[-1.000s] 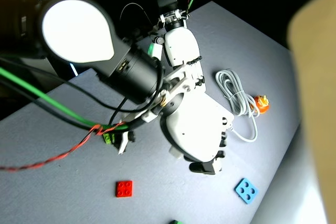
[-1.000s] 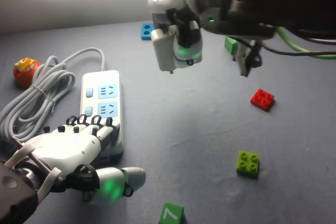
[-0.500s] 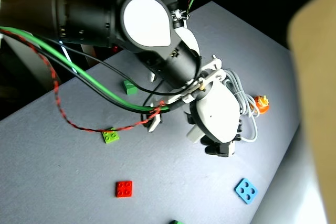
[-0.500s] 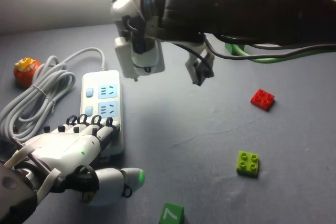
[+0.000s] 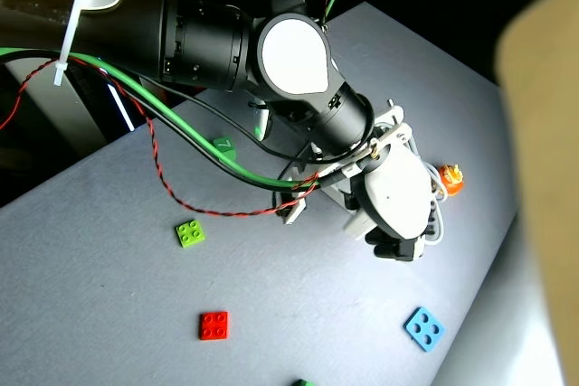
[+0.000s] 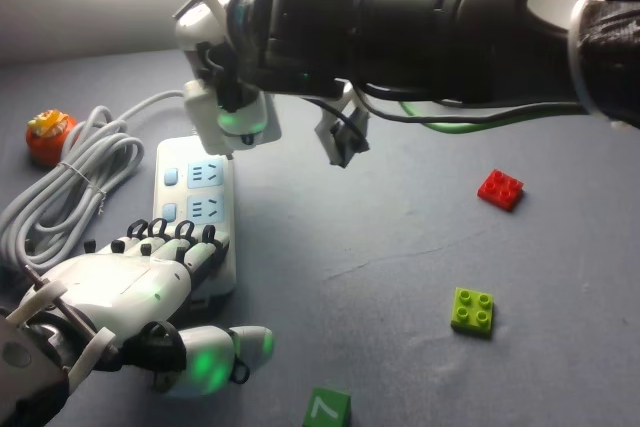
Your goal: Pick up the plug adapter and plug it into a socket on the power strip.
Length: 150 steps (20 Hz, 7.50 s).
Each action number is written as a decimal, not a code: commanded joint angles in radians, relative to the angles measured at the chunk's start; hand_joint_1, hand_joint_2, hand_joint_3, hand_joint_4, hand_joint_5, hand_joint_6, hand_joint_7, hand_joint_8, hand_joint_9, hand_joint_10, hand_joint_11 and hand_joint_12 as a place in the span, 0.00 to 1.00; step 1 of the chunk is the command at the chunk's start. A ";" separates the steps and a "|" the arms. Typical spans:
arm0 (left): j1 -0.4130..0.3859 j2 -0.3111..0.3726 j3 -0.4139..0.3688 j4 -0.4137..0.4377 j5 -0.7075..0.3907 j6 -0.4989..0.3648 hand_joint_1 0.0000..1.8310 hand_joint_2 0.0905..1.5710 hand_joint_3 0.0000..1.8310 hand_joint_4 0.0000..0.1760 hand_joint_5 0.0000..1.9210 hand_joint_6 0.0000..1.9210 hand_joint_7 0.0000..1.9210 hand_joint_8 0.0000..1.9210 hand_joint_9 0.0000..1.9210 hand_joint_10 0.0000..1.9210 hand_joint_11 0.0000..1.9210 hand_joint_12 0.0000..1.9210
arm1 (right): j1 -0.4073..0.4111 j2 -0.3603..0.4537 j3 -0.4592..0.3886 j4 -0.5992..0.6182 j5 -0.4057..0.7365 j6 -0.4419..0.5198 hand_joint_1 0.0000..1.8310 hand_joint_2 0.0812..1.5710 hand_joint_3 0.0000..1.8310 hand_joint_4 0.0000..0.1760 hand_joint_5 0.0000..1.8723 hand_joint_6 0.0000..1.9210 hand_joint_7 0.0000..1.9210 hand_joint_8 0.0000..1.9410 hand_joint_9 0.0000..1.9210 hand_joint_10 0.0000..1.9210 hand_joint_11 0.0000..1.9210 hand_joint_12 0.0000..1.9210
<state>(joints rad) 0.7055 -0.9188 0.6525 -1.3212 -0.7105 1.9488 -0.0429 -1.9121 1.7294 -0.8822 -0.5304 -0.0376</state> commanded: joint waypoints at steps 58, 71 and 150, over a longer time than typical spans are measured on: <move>-0.006 -0.065 0.022 -0.006 0.068 0.021 0.00 0.77 0.00 0.00 0.03 0.00 0.03 0.01 0.02 0.01 0.00 0.00 | -0.091 -0.053 0.008 -0.134 0.149 0.095 0.75 0.68 0.00 0.00 0.52 0.50 0.57 0.42 0.45 0.63 0.29 0.69; -0.013 -0.067 0.026 -0.006 0.075 0.021 0.00 0.76 0.00 0.00 0.03 0.00 0.03 0.00 0.02 0.00 0.00 0.00 | -0.098 -0.046 0.005 -0.134 0.172 0.080 0.75 0.68 0.00 0.00 0.52 0.51 0.57 0.42 0.45 0.63 0.29 0.70; -0.523 0.266 0.018 -0.007 0.329 0.287 0.71 0.87 0.00 1.00 0.81 1.00 0.83 1.00 0.85 1.00 0.87 1.00 | -0.001 1.015 -1.019 -0.186 0.199 0.013 0.56 0.94 0.00 0.62 0.78 1.00 0.84 1.00 0.88 1.00 0.93 1.00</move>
<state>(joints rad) 0.1921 -0.6571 0.6708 -1.3548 -0.3500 2.2314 -0.0570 -0.9012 0.7128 -1.0798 -0.3836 0.0128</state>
